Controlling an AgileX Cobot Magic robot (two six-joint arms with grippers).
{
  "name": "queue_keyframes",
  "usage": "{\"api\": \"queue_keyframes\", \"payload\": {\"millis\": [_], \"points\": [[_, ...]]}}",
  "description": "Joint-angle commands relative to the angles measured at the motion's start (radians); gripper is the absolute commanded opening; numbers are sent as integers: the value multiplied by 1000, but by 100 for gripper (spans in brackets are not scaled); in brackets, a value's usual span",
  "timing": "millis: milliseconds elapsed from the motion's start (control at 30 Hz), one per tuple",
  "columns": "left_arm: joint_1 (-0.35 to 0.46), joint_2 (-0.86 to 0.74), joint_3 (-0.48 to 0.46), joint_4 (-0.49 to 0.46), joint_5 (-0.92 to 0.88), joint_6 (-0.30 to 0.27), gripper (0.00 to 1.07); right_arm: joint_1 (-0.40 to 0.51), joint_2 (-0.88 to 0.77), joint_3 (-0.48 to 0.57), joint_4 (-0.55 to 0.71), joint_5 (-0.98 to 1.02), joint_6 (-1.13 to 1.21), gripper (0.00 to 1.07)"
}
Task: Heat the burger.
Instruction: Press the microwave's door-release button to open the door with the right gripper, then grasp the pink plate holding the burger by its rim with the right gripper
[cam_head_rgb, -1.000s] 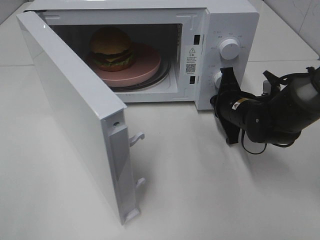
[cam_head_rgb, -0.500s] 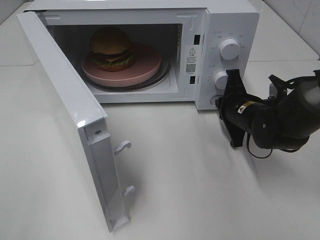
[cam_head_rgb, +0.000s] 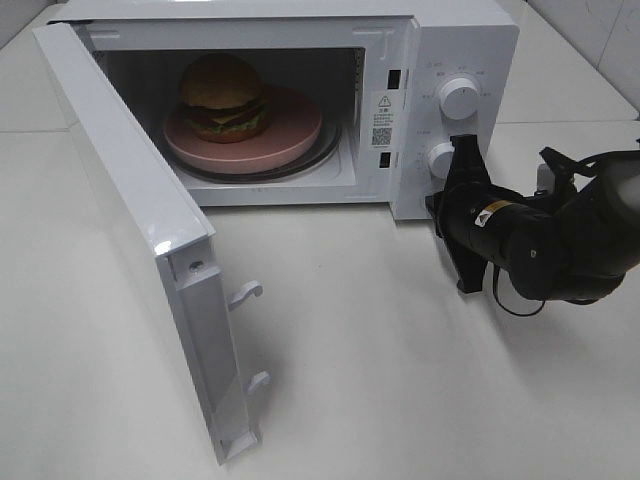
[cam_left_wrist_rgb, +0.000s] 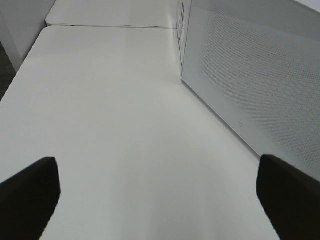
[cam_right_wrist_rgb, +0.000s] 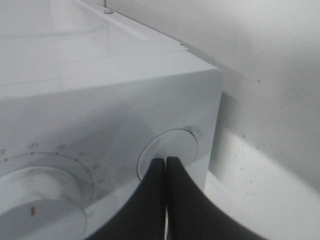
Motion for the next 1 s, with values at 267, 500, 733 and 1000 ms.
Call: {"api": "queue_keyframes", "payload": {"millis": [267,500,733,1000], "points": [[4,-3,1,-4,-2,-5,101,3,-76,98,-11,-23,2,0],[4,-3,1,-4,-2,-5,101,3,-186,192,-83,-8,-241,0],[4,-3,1,-4,-2,-5,101,3,-321,219,-178,220,-614,0],[4,-3,1,-4,-2,-5,101,3,-535,160,-138,881,-1451,0]]}}
